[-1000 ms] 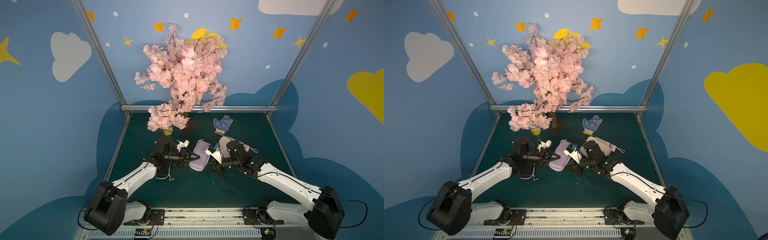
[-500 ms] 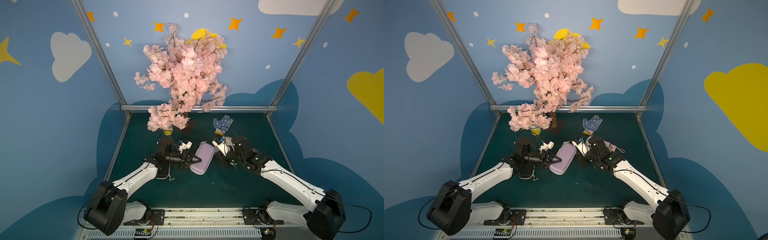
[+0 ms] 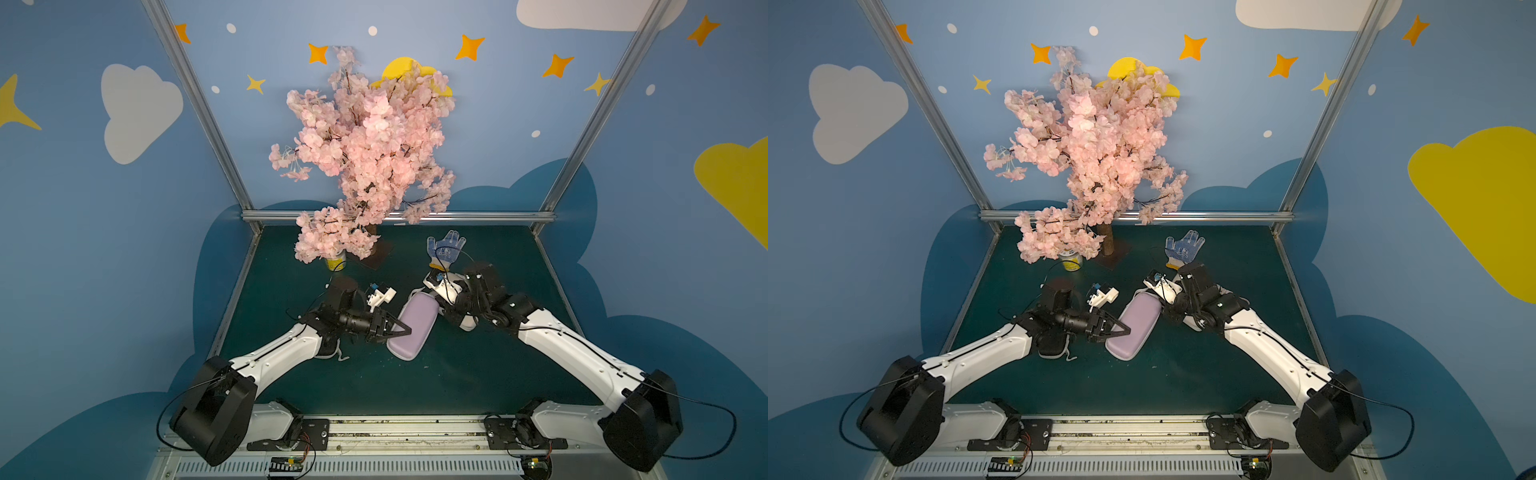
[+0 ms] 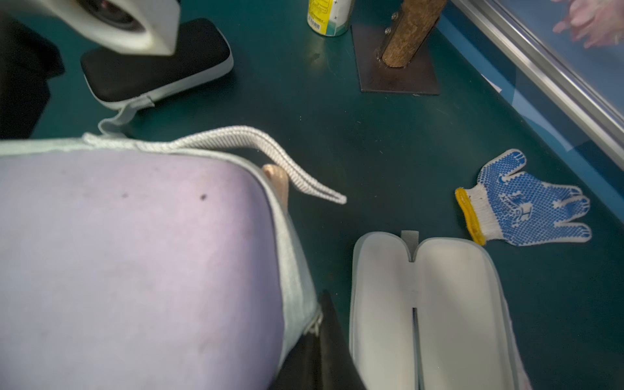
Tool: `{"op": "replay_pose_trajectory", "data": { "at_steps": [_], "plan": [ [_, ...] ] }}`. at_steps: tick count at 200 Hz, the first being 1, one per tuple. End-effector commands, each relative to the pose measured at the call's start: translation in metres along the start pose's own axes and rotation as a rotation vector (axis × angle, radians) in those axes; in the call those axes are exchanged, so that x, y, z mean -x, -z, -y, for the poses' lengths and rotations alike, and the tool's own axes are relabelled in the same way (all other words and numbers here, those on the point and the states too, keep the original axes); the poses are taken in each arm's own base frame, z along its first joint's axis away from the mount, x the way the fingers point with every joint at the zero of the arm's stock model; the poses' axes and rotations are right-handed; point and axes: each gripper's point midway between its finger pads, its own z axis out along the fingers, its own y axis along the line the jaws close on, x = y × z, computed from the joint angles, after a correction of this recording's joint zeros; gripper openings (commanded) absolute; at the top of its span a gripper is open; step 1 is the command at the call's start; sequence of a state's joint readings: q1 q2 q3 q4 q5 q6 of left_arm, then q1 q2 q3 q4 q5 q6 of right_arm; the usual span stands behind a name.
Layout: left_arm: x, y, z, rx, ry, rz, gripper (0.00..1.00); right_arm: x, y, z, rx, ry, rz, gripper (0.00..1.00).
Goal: Put umbrellas into zippered umbrella sleeves
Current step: Zip the zipper on the umbrella sleeve, then adjust the umbrella sleeve.
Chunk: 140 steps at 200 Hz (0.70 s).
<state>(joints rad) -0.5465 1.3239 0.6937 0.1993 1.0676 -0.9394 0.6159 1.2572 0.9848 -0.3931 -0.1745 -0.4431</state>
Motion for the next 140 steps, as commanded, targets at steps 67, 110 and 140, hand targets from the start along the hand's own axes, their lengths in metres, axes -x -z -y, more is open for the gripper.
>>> {"op": "replay_pose_trajectory", "data": {
  "at_steps": [67, 110, 140],
  "plan": [
    [-0.015, 0.009, 0.001, -0.051, -0.027, -0.118, 0.03, 0.024, 0.025, 0.033, -0.088, -0.06, 0.084, 0.43],
    [-0.001, 0.024, 0.004, -0.061, -0.061, -0.068, 0.03, -0.01, 0.033, 0.042, 0.106, -0.862, -0.031, 0.65],
    [-0.002, 0.023, 0.002, -0.061, -0.062, -0.082, 0.03, 0.031, 0.041, 0.0, 0.606, -1.018, 0.112, 0.79]
  ]
}}
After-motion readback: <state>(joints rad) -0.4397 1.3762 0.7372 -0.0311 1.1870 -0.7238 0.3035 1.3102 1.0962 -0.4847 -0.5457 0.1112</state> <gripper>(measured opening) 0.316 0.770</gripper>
